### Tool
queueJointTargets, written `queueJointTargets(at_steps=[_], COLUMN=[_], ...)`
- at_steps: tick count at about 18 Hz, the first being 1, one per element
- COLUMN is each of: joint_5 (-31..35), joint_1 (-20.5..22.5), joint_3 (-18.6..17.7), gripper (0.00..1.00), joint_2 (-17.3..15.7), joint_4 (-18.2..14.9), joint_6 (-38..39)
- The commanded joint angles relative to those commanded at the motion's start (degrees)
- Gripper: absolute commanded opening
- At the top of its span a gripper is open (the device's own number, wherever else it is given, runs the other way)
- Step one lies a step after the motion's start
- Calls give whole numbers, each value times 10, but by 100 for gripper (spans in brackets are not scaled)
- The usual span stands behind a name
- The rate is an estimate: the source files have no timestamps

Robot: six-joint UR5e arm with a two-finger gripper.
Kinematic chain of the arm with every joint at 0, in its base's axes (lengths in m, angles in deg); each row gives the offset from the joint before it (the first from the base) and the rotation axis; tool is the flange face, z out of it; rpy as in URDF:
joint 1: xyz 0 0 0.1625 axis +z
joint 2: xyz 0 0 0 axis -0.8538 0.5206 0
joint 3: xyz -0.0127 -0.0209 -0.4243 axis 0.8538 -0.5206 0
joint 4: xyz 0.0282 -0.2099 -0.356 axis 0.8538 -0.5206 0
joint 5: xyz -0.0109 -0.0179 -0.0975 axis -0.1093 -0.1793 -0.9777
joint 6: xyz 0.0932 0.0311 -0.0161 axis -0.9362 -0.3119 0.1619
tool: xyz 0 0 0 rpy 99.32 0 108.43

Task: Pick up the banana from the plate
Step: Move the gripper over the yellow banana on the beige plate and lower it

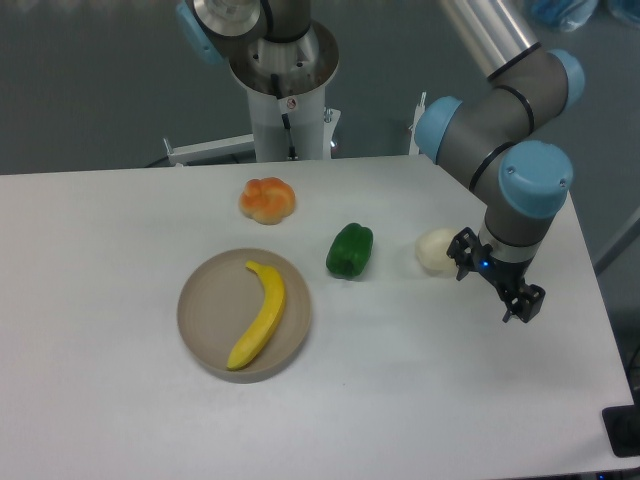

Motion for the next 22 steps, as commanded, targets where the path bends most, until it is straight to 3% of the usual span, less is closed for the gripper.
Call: queueJointTargets(at_steps=[3,6,10,16,19,22], joint_5=[-2,-2,0,0,-2,-3], joint_1=[-9,-34,-79,-159,-194,-219], joint_3=[0,-6,-27,-94,-101,-99], gripper=[100,100,100,100,100,100], joint_2=[-2,-5,-11,-51,-42,-33], joint_4=[0,0,0,0,1,1], joint_6=[3,74,113,283,382,430])
